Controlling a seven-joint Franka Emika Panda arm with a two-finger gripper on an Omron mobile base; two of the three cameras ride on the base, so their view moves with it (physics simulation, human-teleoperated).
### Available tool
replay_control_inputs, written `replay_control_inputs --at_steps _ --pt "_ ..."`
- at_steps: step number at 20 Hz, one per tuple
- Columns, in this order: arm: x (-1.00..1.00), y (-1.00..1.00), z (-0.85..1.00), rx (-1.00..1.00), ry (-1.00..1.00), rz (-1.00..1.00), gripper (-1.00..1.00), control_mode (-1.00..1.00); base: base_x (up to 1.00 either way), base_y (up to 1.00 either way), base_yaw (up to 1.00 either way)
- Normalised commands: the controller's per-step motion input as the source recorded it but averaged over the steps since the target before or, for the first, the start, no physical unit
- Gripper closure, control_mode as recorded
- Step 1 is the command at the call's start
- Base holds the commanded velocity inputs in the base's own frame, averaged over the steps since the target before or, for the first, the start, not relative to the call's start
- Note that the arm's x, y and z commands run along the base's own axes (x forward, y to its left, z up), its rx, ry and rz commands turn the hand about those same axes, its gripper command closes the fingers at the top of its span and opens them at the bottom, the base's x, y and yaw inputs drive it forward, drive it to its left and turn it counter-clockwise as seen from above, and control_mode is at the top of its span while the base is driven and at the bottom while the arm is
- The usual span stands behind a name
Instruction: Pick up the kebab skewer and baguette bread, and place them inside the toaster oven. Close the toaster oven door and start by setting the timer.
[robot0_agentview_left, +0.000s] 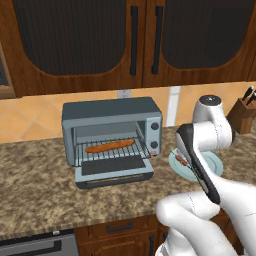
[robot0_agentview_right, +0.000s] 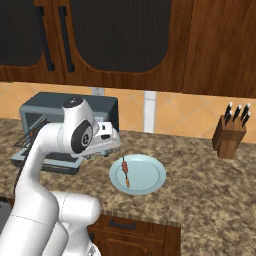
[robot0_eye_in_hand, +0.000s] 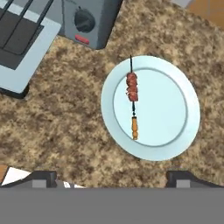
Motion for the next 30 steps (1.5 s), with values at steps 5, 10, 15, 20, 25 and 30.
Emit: replay_control_inputs --at_steps 5,10,15,20,25,30 --pt "-0.08 -0.38 -0.35 0.13 0.25 -0.13 -1.0 -1.0 0.0 0.0 0.0" --pt "-0.01 -0.11 -0.62 0.0 0.05 0.0 -1.0 -1.0 0.0 0.0 0.0" --pt "0.25 -0.05 -0.68 0.1 0.01 0.0 -1.0 -1.0 0.0 0.0 0.0" --pt "0.45 -0.13 -0.62 0.09 0.04 0.0 -1.0 -1.0 0.0 0.0 0.0" --pt "0.44 -0.25 -0.46 0.0 0.04 0.0 -1.0 -1.0 0.0 0.0 0.0" --pt "0.39 -0.29 -0.35 0.0 0.04 0.0 -1.0 -1.0 0.0 0.0 0.0"
